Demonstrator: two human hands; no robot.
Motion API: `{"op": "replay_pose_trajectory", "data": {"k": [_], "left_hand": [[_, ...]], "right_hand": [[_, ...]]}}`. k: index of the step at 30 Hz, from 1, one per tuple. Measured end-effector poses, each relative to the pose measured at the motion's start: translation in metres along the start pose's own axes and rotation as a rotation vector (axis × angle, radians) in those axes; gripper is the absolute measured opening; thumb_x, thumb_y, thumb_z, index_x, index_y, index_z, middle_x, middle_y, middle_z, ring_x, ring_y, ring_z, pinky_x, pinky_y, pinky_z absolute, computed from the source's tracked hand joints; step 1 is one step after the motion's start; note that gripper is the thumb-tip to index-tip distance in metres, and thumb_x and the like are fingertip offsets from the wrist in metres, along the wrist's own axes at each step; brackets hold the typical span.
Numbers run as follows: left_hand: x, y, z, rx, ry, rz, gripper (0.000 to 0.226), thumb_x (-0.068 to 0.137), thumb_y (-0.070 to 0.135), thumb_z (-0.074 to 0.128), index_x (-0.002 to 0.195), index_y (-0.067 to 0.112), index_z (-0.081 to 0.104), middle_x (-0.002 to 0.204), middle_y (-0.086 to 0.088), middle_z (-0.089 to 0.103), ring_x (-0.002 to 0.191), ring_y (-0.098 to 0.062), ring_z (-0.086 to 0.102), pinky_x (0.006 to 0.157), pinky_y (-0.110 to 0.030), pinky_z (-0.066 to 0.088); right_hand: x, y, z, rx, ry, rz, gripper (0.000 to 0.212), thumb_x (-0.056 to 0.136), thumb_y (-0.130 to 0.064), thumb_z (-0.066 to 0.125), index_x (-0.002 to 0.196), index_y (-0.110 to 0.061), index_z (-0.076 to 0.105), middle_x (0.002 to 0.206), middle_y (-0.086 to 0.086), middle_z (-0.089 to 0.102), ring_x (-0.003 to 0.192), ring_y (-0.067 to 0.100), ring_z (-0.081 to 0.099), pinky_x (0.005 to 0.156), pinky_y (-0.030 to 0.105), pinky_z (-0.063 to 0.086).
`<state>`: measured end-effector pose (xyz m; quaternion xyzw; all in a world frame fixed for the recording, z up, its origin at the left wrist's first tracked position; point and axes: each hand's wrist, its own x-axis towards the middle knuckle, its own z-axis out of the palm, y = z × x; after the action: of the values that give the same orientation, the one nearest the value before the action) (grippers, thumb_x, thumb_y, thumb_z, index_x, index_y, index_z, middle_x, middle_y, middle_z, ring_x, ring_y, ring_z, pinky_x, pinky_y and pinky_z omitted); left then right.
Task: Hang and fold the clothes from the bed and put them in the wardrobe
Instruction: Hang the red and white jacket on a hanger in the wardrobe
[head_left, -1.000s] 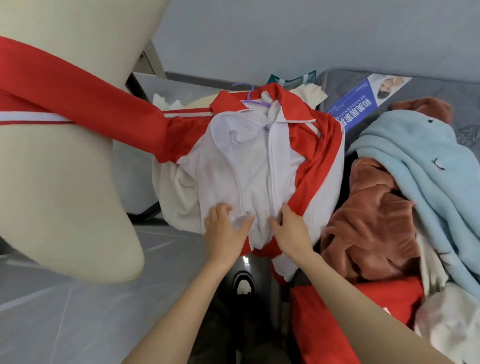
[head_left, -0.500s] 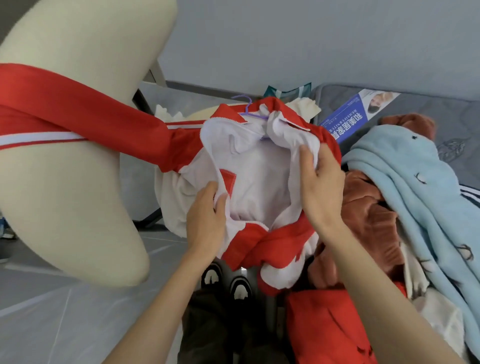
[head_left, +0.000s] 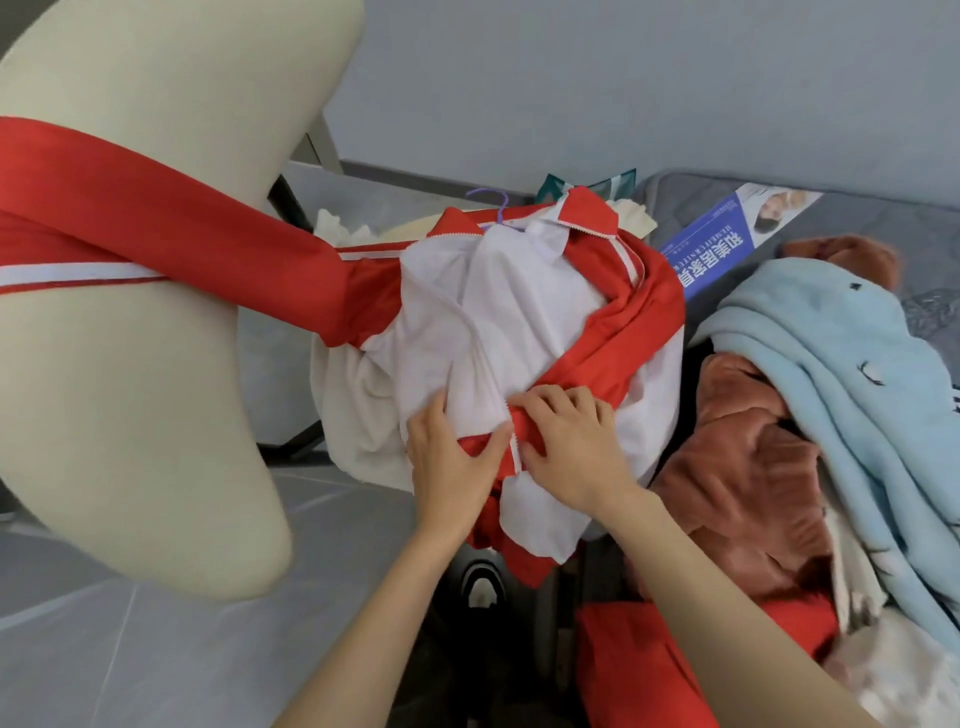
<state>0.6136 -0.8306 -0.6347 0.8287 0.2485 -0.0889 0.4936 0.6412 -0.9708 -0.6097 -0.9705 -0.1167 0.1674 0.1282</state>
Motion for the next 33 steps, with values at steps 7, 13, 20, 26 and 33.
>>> {"op": "replay_pose_trajectory", "data": {"k": [7,13,20,26,33], "left_hand": [[0.001,0.000,-0.003,-0.058,-0.095,0.058,0.035,0.087,0.024,0.065,0.121,0.015,0.057,0.113,0.001,0.060,0.107,-0.015,0.055,0.091,-0.032,0.047],[-0.009,0.013,-0.024,0.121,0.010,0.025,0.032,0.093,0.012,0.057,0.125,0.009,0.057,0.121,-0.012,0.052,0.112,-0.023,0.048,0.087,-0.020,0.034],[-0.042,0.013,-0.026,0.019,0.155,-0.043,0.030,0.089,0.006,0.062,0.115,0.012,0.049,0.103,-0.011,0.050,0.083,-0.018,0.050,0.077,-0.031,0.046],[-0.060,-0.015,-0.016,-0.023,-0.212,-0.313,0.039,0.095,0.047,0.047,0.073,0.019,0.063,0.061,0.008,0.056,0.063,-0.015,0.055,0.059,-0.024,0.038],[-0.054,-0.011,0.003,-0.868,-0.248,-0.997,0.040,0.080,0.049,0.069,0.106,0.019,0.061,0.097,-0.002,0.061,0.084,-0.013,0.057,0.066,-0.026,0.046]], "right_hand": [[-0.013,0.014,-0.049,0.022,0.134,-0.011,0.022,0.078,-0.008,0.054,0.075,-0.022,0.038,0.081,-0.005,0.041,0.080,0.025,0.046,0.068,0.033,0.026],[-0.048,0.042,-0.121,-0.026,0.400,0.293,0.032,0.057,0.013,0.053,0.061,-0.018,0.046,0.069,0.007,0.052,0.067,0.030,0.044,0.061,0.033,0.023],[-0.052,-0.002,-0.080,0.069,0.198,0.093,0.033,0.074,0.003,0.054,0.102,-0.009,0.068,0.110,0.009,0.062,0.104,0.033,0.052,0.086,0.043,0.042],[-0.042,-0.022,-0.006,0.123,-0.158,0.292,0.050,0.093,-0.023,0.053,0.140,-0.021,0.034,0.133,0.003,0.046,0.118,0.029,0.051,0.096,0.043,0.042],[-0.049,0.010,0.029,0.139,-0.145,0.324,0.038,0.094,-0.025,0.056,0.129,-0.023,0.042,0.108,0.010,0.054,0.092,0.033,0.059,0.073,0.036,0.045]]}}
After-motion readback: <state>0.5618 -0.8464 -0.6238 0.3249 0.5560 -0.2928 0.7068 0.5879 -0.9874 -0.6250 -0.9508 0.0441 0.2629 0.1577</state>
